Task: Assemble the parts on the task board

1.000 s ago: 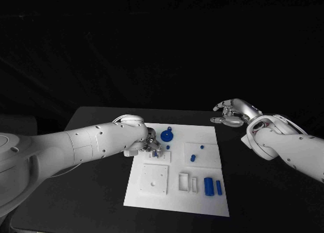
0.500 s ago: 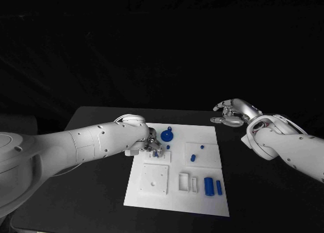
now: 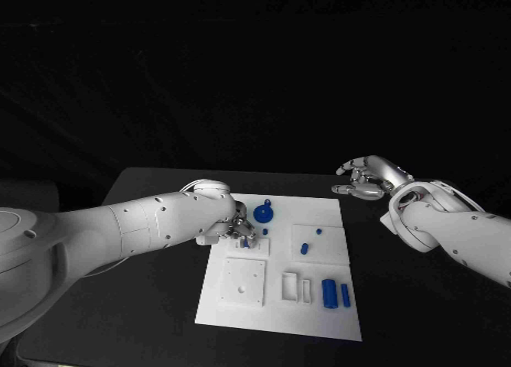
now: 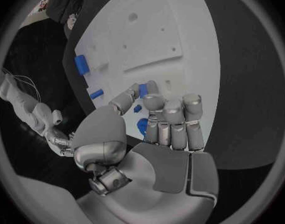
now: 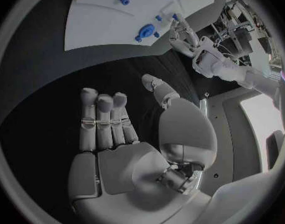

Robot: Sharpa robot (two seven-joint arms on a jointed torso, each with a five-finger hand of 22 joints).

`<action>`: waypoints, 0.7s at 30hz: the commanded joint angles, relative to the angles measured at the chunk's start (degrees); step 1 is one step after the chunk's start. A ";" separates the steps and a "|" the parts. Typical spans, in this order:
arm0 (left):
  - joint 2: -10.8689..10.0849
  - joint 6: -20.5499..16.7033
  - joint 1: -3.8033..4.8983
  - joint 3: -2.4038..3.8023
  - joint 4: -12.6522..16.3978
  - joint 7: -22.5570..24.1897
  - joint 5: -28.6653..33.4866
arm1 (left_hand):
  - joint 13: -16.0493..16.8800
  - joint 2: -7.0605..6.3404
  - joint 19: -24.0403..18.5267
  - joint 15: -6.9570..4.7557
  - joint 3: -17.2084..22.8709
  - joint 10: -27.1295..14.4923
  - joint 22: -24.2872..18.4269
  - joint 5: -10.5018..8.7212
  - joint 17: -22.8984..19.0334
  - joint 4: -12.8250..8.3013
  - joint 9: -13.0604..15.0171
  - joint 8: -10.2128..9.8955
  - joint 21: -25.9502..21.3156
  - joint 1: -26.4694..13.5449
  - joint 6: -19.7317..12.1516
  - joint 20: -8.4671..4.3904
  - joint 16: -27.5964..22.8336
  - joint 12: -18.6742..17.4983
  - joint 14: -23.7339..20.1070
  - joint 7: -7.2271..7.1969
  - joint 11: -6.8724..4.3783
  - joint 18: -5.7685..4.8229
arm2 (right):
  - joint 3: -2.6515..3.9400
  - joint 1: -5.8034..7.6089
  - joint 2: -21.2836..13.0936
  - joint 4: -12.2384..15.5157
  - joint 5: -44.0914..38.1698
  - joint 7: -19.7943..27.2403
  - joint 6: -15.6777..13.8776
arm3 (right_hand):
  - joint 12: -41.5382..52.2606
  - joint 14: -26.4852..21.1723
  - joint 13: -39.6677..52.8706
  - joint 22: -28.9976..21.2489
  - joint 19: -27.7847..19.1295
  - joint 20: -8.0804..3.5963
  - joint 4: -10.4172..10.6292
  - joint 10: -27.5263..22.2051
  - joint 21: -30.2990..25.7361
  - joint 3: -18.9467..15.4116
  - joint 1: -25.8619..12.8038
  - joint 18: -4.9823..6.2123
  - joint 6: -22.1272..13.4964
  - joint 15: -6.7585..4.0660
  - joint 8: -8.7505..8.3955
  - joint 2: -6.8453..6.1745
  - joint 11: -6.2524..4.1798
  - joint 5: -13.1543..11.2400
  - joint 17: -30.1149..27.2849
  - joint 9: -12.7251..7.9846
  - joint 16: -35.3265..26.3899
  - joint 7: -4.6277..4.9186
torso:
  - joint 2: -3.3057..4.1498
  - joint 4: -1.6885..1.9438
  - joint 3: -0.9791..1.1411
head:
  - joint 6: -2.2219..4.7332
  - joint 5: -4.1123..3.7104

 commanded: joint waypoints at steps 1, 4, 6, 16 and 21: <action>0.16 1.74 0.05 0.00 -0.13 0.11 -0.44 | 0.13 5.22 0.43 -0.93 2.38 -0.16 0.08 0.30 0.07 -2.38 0.17 0.11 0.29 5.74 0.53 -6.77 0.24 0.39 0.73 -0.07 -0.37 -0.23 | 0.02 -0.05 0.06 0.00 -0.11 0.30 0.69 | 0.32 -0.39 -0.10 0.10 -0.11 0.11 0.24 -0.24 -0.32 -0.26 -0.22 3.94 -0.14 -0.10 0.22 0.21 0.01 0.32 -0.06 -0.05 0.32 0.45 | 0.02 0.03 -0.01 | 0.00 -0.03; 0.14 2.11 0.05 0.00 -0.17 0.07 -0.30 | 0.16 5.22 0.43 -0.93 2.39 -0.15 0.08 0.35 0.08 -2.37 0.19 0.10 0.29 5.72 0.54 -6.76 0.24 0.39 0.73 -0.07 -0.37 -0.23 | 0.02 -0.06 0.09 0.02 -0.11 0.32 0.71 | 0.33 -0.39 -0.10 0.10 -0.11 0.11 0.24 -0.24 -0.32 -0.26 -0.21 3.94 -0.14 -0.09 0.22 0.21 0.01 0.33 -0.07 -0.06 0.32 0.45 | 0.00 0.02 -0.01 | 0.04 -0.01; 0.18 2.46 0.05 0.00 -0.25 0.10 -0.23 | 0.19 5.21 0.43 -0.93 2.40 -0.15 0.09 0.40 0.08 -2.38 0.21 0.09 0.29 5.72 0.56 -6.76 0.25 0.39 0.73 -0.07 -0.37 -0.24 | 0.02 -0.06 0.07 -0.01 -0.24 0.32 0.71 | 0.33 -0.40 -0.11 0.11 -0.12 0.11 0.24 -0.25 -0.32 -0.26 -0.21 3.94 -0.14 -0.09 0.22 0.21 0.01 0.33 -0.07 -0.06 0.33 0.45 | 0.00 0.02 -0.01 | 0.04 -0.01; 0.26 3.10 0.05 -0.01 -0.41 0.05 -0.15 | 0.30 5.23 0.43 -0.92 2.45 -0.14 0.10 0.58 0.11 -2.41 0.28 0.03 0.30 5.71 0.60 -6.76 0.28 0.39 0.73 -0.08 -0.38 -0.24 | 0.02 -0.07 0.15 -0.06 -0.22 0.33 0.71 | 0.34 -0.42 -0.12 0.12 -0.13 0.11 0.24 -0.27 -0.32 -0.26 -0.19 3.94 -0.15 -0.09 0.22 0.22 0.02 0.33 -0.10 -0.06 0.35 0.45 | 0.01 0.01 -0.03 | -0.05 0.06; 0.33 3.00 0.05 -0.01 -0.61 0.04 -0.27 | 0.37 5.27 0.44 -0.91 2.48 -0.14 0.11 0.70 0.12 -2.42 0.34 0.00 0.30 5.69 0.63 -6.76 0.29 0.39 0.73 -0.09 -0.39 -0.25 | 0.02 -0.07 0.16 -0.05 -0.22 0.32 0.72 | 0.35 -0.43 -0.13 0.12 -0.13 0.12 0.24 -0.27 -0.33 -0.27 -0.19 3.94 -0.15 -0.09 0.23 0.22 0.02 0.33 -0.11 -0.06 0.36 0.45 | 0.01 0.03 -0.02 | 0.01 0.03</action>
